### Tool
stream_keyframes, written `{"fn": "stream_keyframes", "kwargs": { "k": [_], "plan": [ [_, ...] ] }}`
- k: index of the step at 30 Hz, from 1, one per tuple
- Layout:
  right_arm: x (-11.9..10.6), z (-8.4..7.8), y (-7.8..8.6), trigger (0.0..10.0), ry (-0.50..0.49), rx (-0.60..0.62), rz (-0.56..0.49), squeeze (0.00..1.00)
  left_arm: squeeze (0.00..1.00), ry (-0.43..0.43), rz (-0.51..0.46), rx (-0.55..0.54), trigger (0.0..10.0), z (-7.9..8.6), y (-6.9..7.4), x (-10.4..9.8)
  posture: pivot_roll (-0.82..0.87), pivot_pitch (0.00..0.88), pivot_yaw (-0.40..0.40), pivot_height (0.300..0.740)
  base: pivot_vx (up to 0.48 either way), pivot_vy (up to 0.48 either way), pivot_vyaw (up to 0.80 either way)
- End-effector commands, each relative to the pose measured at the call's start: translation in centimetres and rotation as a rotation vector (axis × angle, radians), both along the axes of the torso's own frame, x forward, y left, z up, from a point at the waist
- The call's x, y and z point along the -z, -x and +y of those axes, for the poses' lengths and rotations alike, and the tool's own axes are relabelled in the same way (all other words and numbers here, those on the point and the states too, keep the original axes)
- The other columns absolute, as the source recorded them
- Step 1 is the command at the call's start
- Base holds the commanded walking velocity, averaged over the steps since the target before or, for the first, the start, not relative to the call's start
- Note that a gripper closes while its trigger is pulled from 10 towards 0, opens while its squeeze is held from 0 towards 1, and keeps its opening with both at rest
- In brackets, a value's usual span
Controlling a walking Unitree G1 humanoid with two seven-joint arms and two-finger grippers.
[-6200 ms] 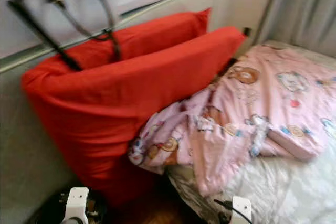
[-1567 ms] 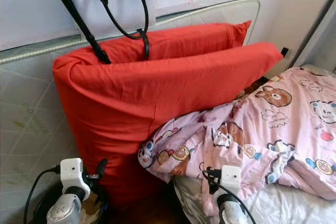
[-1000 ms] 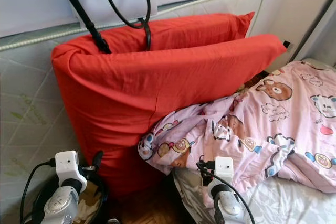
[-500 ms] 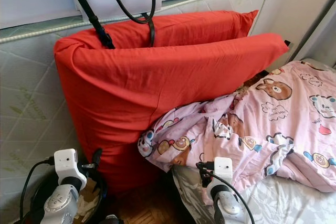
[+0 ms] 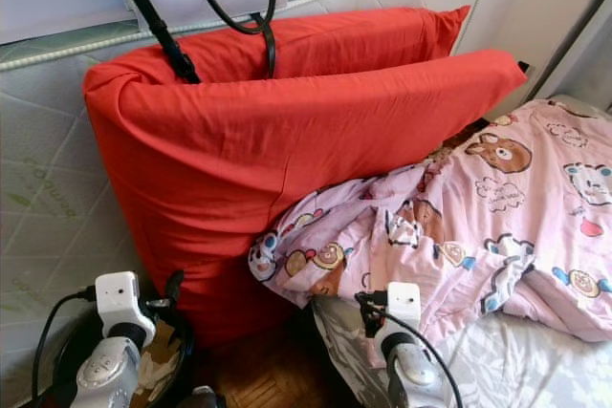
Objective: Clean up the room
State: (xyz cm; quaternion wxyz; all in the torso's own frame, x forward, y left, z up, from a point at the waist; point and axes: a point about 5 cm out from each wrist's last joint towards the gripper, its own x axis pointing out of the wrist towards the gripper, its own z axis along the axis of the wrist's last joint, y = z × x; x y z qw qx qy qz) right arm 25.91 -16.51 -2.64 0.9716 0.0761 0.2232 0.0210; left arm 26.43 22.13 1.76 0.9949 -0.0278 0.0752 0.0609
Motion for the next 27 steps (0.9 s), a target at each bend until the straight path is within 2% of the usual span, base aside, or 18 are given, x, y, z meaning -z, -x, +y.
{"fn": "stream_keyframes", "kwargs": {
  "k": [1,21,27],
  "plan": [
    [0.3,-0.2,0.4,10.0,-0.007,0.018,0.014,0.00,0.00,0.007,0.010,0.000,10.0,0.0,0.3,0.2,0.06,0.108,-0.060,0.653,0.000,0.000,0.00],
    [0.1,0.3,-0.3,10.0,0.001,-0.003,0.040,0.00,0.00,-0.005,-0.008,-0.005,10.0,0.4,0.3,-0.4,0.08,0.130,-0.058,0.653,0.000,0.000,0.00],
    [-0.3,0.3,-1.0,10.0,0.003,-0.001,0.045,0.00,0.00,-0.004,-0.042,-0.002,10.0,0.2,0.3,-1.3,0.08,0.156,-0.051,0.653,0.000,0.000,0.00]
  ]
}}
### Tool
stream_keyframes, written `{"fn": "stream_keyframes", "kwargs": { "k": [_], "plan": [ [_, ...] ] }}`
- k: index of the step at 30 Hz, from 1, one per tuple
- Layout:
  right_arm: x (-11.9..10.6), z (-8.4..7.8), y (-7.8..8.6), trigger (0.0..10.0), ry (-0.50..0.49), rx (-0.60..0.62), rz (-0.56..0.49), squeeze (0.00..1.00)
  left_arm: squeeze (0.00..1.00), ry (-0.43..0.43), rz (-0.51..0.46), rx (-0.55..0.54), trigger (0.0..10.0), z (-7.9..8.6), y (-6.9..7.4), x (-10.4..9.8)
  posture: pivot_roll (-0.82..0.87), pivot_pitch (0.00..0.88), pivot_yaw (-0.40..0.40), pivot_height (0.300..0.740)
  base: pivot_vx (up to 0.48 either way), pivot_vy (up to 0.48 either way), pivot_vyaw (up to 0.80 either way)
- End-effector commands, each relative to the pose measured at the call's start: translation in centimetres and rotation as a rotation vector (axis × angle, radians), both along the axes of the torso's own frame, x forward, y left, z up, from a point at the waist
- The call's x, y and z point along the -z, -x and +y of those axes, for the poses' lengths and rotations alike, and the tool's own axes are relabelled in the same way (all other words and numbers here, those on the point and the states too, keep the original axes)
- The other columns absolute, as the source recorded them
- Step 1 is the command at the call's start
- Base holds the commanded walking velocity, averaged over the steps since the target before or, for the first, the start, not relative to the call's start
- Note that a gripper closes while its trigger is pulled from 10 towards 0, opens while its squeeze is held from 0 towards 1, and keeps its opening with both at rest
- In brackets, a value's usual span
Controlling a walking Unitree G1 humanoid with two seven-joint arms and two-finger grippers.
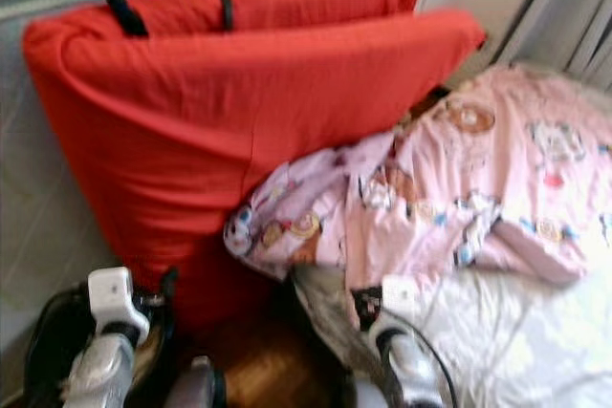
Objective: Clean up the room
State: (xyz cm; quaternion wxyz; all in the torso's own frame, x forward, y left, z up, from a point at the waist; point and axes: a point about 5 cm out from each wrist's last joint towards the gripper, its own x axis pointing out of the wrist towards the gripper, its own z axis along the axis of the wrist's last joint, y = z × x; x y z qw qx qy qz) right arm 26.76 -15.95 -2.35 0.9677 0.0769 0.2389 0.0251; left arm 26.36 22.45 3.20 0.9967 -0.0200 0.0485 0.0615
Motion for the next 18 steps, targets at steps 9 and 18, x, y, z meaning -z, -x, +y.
{"fn": "stream_keyframes", "kwargs": {
  "k": [9,18],
  "plan": [
    [-0.8,0.0,-1.5,10.0,0.020,0.040,0.035,1.00,0.00,0.001,-0.035,0.031,10.0,-0.3,0.1,-1.4,0.11,0.237,-0.045,0.653,0.000,0.000,0.00],
    [-0.7,0.2,-1.3,10.0,0.025,0.053,0.033,0.00,0.00,0.004,-0.034,0.055,10.0,-1.1,1.3,-2.0,0.09,0.320,-0.039,0.653,0.000,0.000,0.00]
  ]
}}
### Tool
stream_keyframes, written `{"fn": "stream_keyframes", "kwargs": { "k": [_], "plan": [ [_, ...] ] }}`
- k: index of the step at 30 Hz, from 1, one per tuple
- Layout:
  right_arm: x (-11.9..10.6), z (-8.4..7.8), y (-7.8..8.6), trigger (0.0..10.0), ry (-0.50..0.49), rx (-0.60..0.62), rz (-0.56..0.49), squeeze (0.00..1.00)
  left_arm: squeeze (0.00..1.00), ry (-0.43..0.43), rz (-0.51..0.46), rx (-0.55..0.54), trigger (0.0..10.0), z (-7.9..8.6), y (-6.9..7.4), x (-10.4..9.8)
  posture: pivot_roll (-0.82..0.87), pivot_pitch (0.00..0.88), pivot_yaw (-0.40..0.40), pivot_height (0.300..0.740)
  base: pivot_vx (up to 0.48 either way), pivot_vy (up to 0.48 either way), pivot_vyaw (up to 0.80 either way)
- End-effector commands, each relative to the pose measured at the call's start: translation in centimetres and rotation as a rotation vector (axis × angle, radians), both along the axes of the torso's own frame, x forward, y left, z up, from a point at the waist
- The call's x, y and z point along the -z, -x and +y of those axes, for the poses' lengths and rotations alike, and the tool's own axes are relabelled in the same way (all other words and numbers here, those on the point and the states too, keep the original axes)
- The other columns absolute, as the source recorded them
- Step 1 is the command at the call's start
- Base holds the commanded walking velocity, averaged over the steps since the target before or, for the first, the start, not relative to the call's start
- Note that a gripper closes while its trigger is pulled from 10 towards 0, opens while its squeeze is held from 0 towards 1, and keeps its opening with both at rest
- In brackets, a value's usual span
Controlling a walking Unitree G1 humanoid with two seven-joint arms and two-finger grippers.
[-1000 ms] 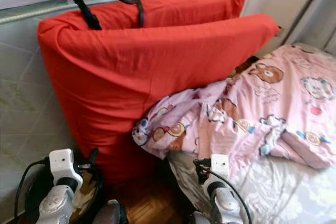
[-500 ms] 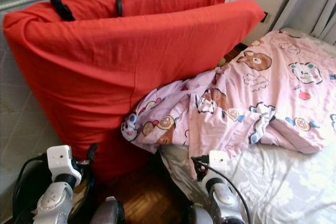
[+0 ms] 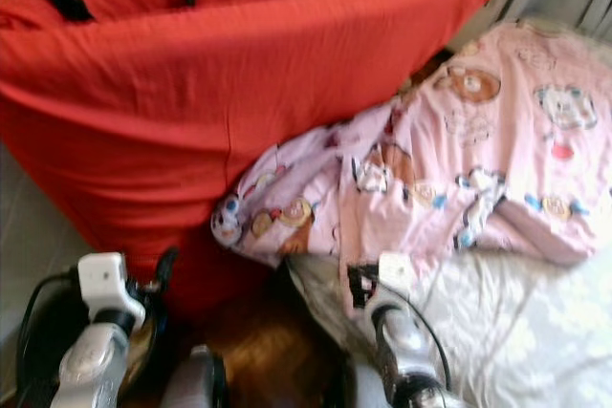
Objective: Clean up the room
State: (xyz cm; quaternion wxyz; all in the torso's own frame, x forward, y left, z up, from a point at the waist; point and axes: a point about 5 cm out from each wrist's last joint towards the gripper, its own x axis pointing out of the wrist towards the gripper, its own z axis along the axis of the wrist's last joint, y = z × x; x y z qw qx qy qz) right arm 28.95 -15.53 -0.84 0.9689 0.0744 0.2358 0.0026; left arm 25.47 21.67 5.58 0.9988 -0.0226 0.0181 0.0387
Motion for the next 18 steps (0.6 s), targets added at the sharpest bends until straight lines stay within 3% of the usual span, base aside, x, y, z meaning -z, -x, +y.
{"fn": "stream_keyframes", "kwargs": {
  "k": [1,7,18],
  "plan": [
    [1.0,-0.4,1.1,10.0,0.019,0.015,0.045,0.00,0.00,-0.001,0.033,0.015,10.0,-0.4,0.6,0.5,0.09,0.326,-0.041,0.653,0.000,0.000,0.00],
    [1.2,-1.0,1.4,10.0,0.024,0.033,0.053,0.00,0.00,0.001,0.023,0.021,10.0,-0.6,0.6,-0.3,0.10,0.385,-0.046,0.653,0.000,0.000,0.00],
    [0.6,-1.1,0.7,10.0,0.078,0.066,0.021,0.00,0.00,-0.002,0.027,0.023,10.0,-0.9,2.2,-1.4,0.11,0.465,-0.053,0.648,0.000,0.000,0.00]
  ]
}}
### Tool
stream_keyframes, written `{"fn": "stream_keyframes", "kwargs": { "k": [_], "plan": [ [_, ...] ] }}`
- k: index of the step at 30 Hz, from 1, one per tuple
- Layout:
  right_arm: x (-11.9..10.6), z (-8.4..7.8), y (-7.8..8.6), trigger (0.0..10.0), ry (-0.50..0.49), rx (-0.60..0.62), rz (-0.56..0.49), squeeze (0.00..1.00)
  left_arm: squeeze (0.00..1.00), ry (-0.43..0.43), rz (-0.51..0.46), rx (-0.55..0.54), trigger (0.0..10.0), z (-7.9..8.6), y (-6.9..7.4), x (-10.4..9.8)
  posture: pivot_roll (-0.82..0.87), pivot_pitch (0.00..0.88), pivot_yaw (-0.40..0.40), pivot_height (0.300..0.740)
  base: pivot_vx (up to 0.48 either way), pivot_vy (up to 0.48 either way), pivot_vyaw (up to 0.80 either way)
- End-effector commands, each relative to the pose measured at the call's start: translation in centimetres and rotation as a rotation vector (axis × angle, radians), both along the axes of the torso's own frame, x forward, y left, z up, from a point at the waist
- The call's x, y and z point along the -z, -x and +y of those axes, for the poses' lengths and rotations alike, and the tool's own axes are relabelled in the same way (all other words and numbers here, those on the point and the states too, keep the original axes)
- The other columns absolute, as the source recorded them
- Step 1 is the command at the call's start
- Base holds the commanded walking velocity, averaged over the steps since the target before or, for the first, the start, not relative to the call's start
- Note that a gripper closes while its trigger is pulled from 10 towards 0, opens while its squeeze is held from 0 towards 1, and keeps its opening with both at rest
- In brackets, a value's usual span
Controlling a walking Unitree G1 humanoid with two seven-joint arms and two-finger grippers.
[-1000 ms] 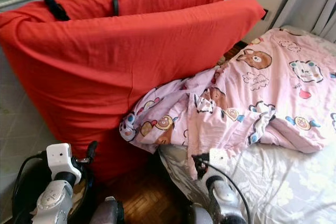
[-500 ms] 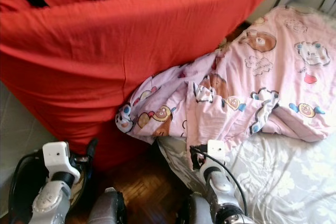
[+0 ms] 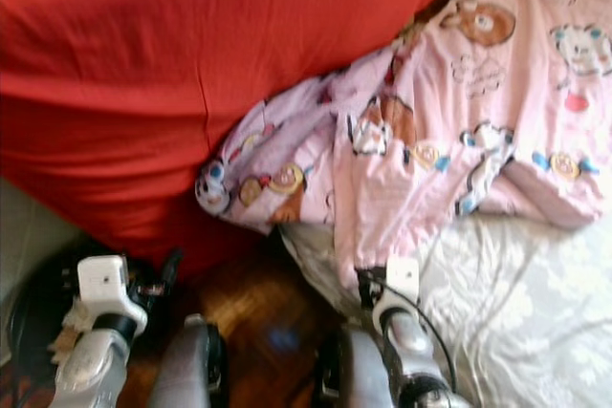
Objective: Clean up the room
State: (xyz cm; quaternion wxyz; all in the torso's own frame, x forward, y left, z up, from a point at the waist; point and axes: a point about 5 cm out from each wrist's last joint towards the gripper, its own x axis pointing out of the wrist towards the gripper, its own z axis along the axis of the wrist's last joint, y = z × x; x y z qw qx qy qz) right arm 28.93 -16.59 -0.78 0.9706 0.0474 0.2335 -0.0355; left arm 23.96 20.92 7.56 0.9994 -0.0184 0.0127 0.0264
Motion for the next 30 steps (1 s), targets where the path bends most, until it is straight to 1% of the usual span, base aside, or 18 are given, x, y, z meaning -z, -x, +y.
{"fn": "stream_keyframes", "kwargs": {
  "k": [1,2,3,4,5,6,10,11,15,16,17,18,19,21,22,27,30],
  "plan": [
    [0.5,0.1,0.6,10.0,0.001,0.005,0.016,0.00,0.00,0.004,0.041,0.001,10.0,-0.1,0.8,0.5,0.11,0.465,-0.053,0.648,0.000,0.000,0.00],
    [0.2,0.6,0.2,10.0,-0.023,-0.008,-0.001,0.00,0.00,0.000,0.044,0.006,10.0,-0.2,1.0,0.3,0.11,0.472,-0.051,0.648,0.000,0.000,0.00],
    [0.2,0.6,0.2,10.0,-0.023,-0.008,-0.001,0.00,0.00,0.000,0.044,0.006,10.0,-0.2,1.0,0.3,0.11,0.472,-0.051,0.648,0.000,0.000,0.00],
    [-0.2,1.2,-0.1,10.0,-0.056,-0.024,-0.026,0.00,0.00,-0.006,0.045,0.012,10.0,-0.3,1.1,0.2,0.11,0.472,-0.051,0.648,0.000,0.000,0.00],
    [-0.3,1.4,-0.2,10.0,-0.068,-0.029,-0.034,0.00,0.00,-0.008,0.045,0.013,10.0,-0.3,1.1,0.2,0.12,0.477,-0.049,0.648,0.000,0.000,0.00],
    [-0.4,1.7,-0.4,10.0,-0.103,-0.019,-0.043,0.00,0.00,-0.011,0.046,0.013,10.0,-0.3,1.2,0.0,0.12,0.477,-0.049,0.648,0.000,0.000,0.00],
    [-0.4,1.7,-0.4,10.0,-0.129,0.020,-0.044,0.00,0.00,-0.014,0.047,0.008,10.0,-0.2,1.5,-0.2,0.14,0.485,-0.048,0.648,0.000,0.000,0.00],
    [-0.3,1.6,-0.4,10.0,-0.146,0.054,-0.033,0.00,0.00,-0.016,0.052,0.001,10.0,0.0,1.8,-0.1,0.14,0.485,-0.048,0.648,0.000,0.000,0.00],
    [-0.3,1.6,-0.5,10.0,-0.163,0.088,-0.008,0.00,0.00,-0.020,0.060,-0.012,10.0,0.3,2.2,-0.1,0.16,0.492,-0.047,0.648,0.000,0.000,0.00],
    [-0.5,1.6,-0.7,10.0,-0.160,0.095,-0.017,0.00,0.00,-0.022,0.063,-0.018,10.0,0.4,2.4,-0.3,0.16,0.492,-0.046,0.638,0.000,0.000,0.00],
    [-0.5,1.6,-0.7,10.0,-0.160,0.095,-0.017,0.00,0.00,-0.022,0.063,-0.018,10.0,0.4,2.4,-0.3,0.16,0.492,-0.046,0.638,0.000,0.000,0.00],
    [-0.6,1.5,-0.8,10.0,-0.120,0.094,-0.024,0.00,0.00,-0.023,0.064,-0.021,10.0,0.4,2.4,-0.4,0.16,0.492,-0.046,0.628,0.000,0.000,0.00],
    [-0.7,1.5,-0.9,10.0,-0.102,0.092,-0.026,0.00,0.00,-0.023,0.064,-0.022,10.0,0.4,2.5,-0.4,0.16,0.492,-0.046,0.623,0.000,0.000,0.00],
    [-1.0,1.5,-1.0,10.0,-0.113,0.097,-0.048,0.00,0.00,-0.024,0.063,-0.024,10.0,0.4,2.4,-0.5,0.17,0.492,-0.047,0.623,0.000,0.000,0.00],
    [-1.2,1.5,-1.2,10.0,-0.142,0.102,-0.059,0.00,0.00,-0.027,0.061,-0.022,10.0,0.4,2.5,-0.6,0.17,0.493,-0.044,0.623,0.000,0.000,0.00],
    [-1.4,1.6,-1.5,10.0,-0.165,0.113,-0.071,0.00,0.00,-0.034,0.060,-0.024,10.0,0.5,2.6,-0.8,0.19,0.499,-0.042,0.623,0.000,0.000,0.00],
    [-1.5,1.8,-1.6,10.0,-0.201,0.135,-0.076,0.00,0.00,-0.038,0.061,-0.025,10.0,0.7,2.8,-1.0,0.19,0.502,-0.035,0.623,0.000,0.000,0.00]
  ]
}}
